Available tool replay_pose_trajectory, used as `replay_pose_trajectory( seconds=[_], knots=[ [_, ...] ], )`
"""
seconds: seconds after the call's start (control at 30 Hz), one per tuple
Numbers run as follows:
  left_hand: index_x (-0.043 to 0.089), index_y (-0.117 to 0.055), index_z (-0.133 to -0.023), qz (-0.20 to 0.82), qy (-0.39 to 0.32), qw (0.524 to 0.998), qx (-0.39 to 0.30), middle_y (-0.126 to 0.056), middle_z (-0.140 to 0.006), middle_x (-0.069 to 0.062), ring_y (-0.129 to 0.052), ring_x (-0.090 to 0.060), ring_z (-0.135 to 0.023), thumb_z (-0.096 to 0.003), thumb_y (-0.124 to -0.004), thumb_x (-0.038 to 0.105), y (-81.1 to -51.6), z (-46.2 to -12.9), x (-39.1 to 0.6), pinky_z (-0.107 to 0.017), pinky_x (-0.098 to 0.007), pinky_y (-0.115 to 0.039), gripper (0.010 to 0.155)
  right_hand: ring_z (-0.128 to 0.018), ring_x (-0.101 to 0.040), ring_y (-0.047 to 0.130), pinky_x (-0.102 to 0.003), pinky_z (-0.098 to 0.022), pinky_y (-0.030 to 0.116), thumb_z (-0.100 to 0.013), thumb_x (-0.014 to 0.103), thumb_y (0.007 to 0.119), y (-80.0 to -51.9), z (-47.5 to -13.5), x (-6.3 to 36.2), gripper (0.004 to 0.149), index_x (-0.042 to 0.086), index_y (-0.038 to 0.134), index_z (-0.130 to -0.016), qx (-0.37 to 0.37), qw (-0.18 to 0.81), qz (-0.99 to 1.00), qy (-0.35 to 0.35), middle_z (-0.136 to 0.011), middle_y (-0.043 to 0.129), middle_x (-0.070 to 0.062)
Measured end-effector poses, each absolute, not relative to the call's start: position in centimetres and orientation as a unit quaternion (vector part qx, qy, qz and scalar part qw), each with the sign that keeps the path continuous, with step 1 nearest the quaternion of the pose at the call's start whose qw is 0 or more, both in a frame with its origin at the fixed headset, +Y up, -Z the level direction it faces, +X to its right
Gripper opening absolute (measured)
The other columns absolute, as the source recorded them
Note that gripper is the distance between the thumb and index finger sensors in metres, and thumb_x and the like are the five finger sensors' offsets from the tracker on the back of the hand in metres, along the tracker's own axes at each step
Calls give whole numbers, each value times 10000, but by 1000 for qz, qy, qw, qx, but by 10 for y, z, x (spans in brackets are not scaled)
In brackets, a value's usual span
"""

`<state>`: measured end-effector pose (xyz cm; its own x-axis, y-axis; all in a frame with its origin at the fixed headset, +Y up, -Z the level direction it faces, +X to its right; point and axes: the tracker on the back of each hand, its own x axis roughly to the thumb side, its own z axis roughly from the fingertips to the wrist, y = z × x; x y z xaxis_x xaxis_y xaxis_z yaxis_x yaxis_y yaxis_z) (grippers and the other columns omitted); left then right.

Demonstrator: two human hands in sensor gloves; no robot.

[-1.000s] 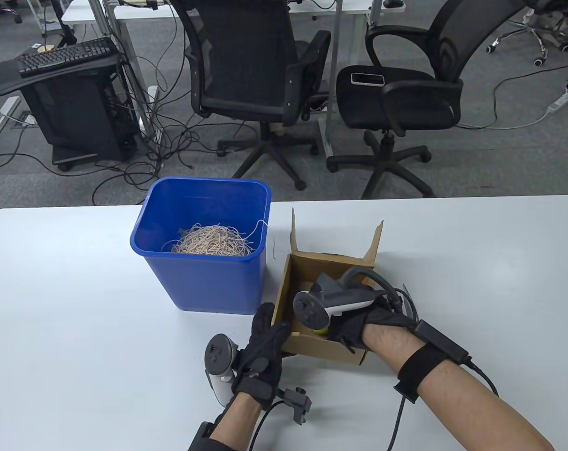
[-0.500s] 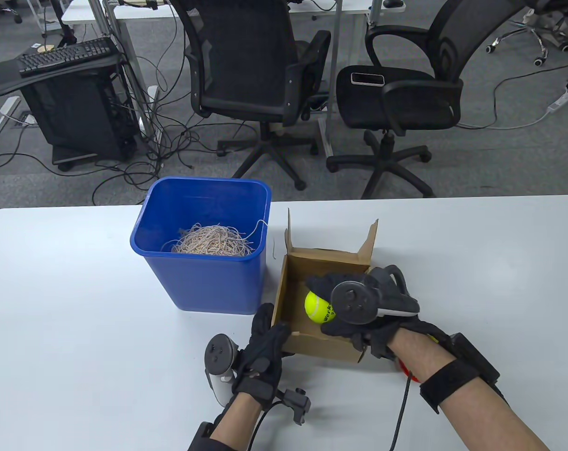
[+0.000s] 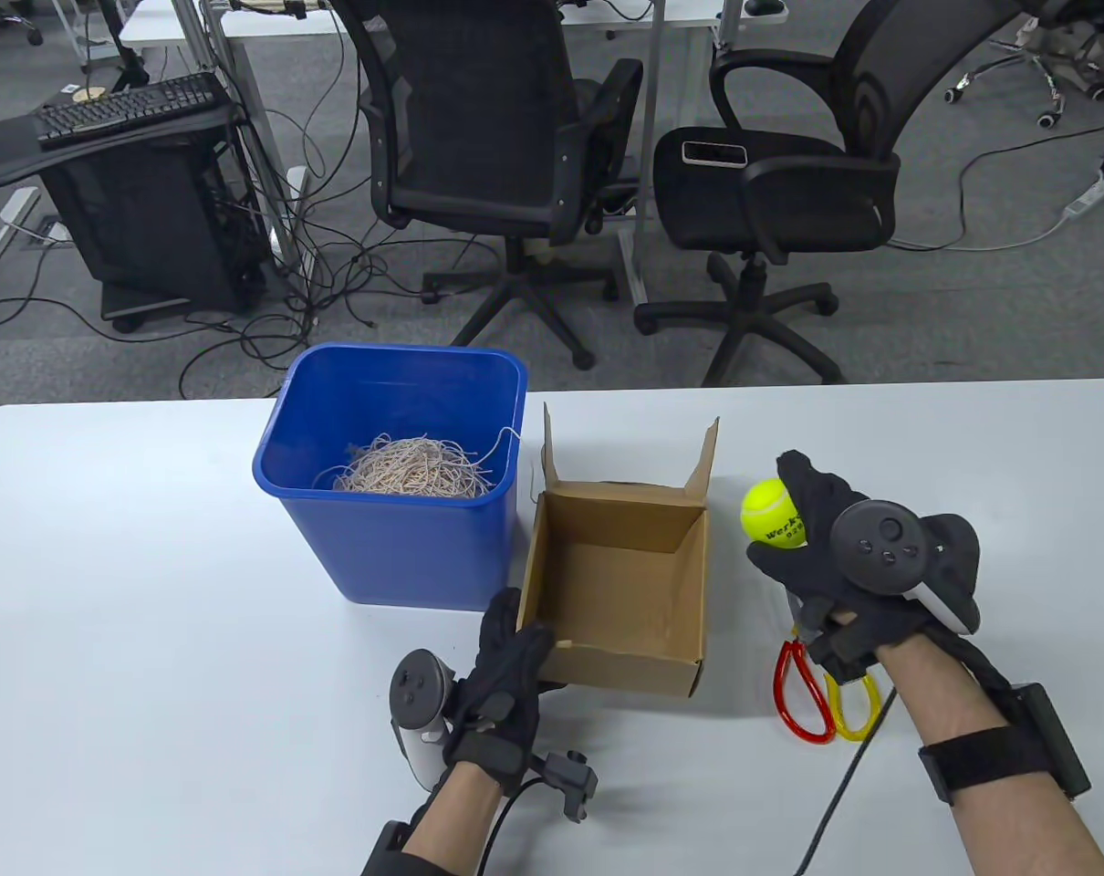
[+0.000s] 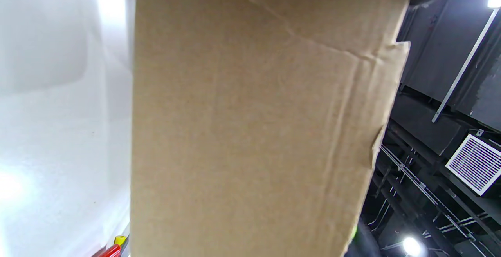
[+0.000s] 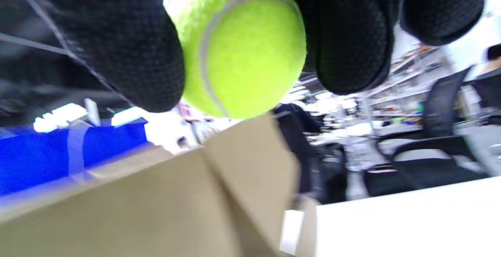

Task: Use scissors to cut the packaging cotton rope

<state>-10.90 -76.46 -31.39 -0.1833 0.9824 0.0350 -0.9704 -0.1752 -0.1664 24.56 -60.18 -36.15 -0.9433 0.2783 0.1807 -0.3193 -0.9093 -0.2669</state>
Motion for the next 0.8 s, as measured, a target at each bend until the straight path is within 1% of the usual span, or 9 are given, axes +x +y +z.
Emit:
replay_pose_trajectory(
  seconds=[0.1,0.13,0.27,0.43,0.57,0.6,0.67,0.73,0.8],
  knots=[
    [100,-97,-1050,765,-75,638,-41,-68,-1027,-331,-391,-673,-864,-529,-704,632,-764,-314,-109,-583,-717,-542,961,-520,-436,954,-723,-497,720,-325,466,1000,-628,-369,263,922,48,597,-1041,26,101,988,-113,-898,830,-321],
    [100,-95,-1050,765,-76,639,-41,-68,-1028,-330,-392,-673,-864,-529,-704,633,-765,-314,-109,-583,-716,-543,963,-521,-433,954,-722,-498,720,-326,473,997,-637,-371,268,938,45,576,-1047,7,85,992,-90,-895,830,-315],
    [99,-94,-1050,763,-75,640,-44,-67,-1028,-331,-390,-673,-865,-529,-704,633,-765,-314,-109,-584,-715,-543,964,-524,-447,951,-729,-501,708,-330,476,990,-669,-382,286,897,44,617,-1023,-60,49,997,-19,-886,840,-321],
    [100,-91,-1050,763,-74,640,-46,-66,-1028,-330,-390,-674,-864,-532,-703,633,-765,-314,-109,-584,-715,-542,963,-641,-485,909,-742,-545,659,-366,450,953,-705,-392,299,858,60,611,-1050,-119,-3,989,92,-944,810,-319],
    [101,-89,-1050,765,-75,638,-47,-64,-1029,-330,-389,-673,-866,-532,-702,633,-765,-314,-109,-586,-714,-541,963,-728,-529,854,-758,-570,617,-402,423,912,-728,-392,306,836,69,573,-1078,-136,10,981,142,-999,753,-328],
    [102,-89,-1050,765,-75,638,-48,-65,-1029,-329,-388,-673,-866,-531,-702,634,-765,-314,-109,-586,-715,-540,964,-751,-529,837,-754,-572,619,-412,431,898,-728,-390,308,844,75,541,-1089,-142,17,980,135,-1018,726,-323],
    [103,-87,-1050,764,-75,639,-48,-64,-1029,-330,-388,-673,-866,-532,-702,635,-765,-315,-109,-586,-715,-540,964,-774,-549,819,-760,-572,612,-403,431,907,-728,-388,311,845,80,556,-1087,-140,32,982,119,-1025,727,-321],
    [106,-86,-1050,763,-76,640,-49,-63,-1029,-329,-387,-673,-866,-532,-702,635,-765,-315,-109,-587,-714,-540,963,-866,-570,717,-774,-593,566,-411,454,892,-725,-384,313,866,99,509,-1103,-139,39,983,111,-1088,626,-313],
    [106,-87,-1051,763,-76,640,-49,-62,-1029,-328,-387,-673,-866,-533,-703,634,-765,-314,-109,-586,-715,-539,963,-936,-602,554,-787,-605,512,-413,473,880,-717,-378,311,900,83,464,-1108,-119,67,988,73,-1130,472,-327]
  ],
)
